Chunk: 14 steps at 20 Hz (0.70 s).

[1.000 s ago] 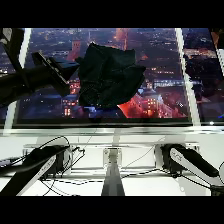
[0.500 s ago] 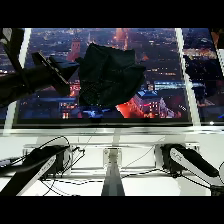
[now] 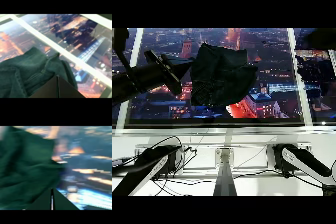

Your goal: Fold the clothes and pants, and hang the long-sleeved shirts on hangers.

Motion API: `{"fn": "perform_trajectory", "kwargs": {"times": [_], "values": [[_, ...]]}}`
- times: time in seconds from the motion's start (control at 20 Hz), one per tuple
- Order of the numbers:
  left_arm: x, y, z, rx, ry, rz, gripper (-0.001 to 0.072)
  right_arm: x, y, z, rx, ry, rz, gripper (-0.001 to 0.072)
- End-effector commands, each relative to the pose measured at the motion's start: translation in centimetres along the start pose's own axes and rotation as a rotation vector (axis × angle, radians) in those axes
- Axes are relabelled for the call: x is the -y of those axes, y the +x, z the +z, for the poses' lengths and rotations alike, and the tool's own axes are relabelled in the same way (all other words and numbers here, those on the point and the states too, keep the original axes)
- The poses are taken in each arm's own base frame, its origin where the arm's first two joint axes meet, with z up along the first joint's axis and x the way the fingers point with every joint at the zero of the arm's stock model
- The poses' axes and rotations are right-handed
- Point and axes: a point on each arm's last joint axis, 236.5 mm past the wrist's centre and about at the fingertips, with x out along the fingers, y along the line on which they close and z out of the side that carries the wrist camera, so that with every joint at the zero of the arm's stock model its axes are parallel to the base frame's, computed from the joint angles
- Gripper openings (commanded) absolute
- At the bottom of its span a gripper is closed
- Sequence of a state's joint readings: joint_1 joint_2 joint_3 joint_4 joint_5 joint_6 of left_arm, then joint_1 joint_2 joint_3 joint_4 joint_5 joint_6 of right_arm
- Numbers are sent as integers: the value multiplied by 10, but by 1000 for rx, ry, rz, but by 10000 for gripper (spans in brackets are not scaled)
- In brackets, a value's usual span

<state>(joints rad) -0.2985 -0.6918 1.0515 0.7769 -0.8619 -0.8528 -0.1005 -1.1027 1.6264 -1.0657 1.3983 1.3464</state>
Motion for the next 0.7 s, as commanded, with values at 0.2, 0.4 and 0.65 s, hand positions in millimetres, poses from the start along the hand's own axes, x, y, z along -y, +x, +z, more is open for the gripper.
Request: {"fn": "perform_trajectory", "kwargs": {"times": [0.2, 0.4, 0.65], "values": [[-14, -20, 25, 99, -9, 73, 25, -145, 144, -125, -364, -555, 233, 32], [-63, -90, 38, 152, 46, 372, 26, -230, 219, -156, -266, -819, 256, 32], [-109, -175, 28, 131, 48, 759, 25, -283, 280, -208, -234, -908, 316, 186]]}}
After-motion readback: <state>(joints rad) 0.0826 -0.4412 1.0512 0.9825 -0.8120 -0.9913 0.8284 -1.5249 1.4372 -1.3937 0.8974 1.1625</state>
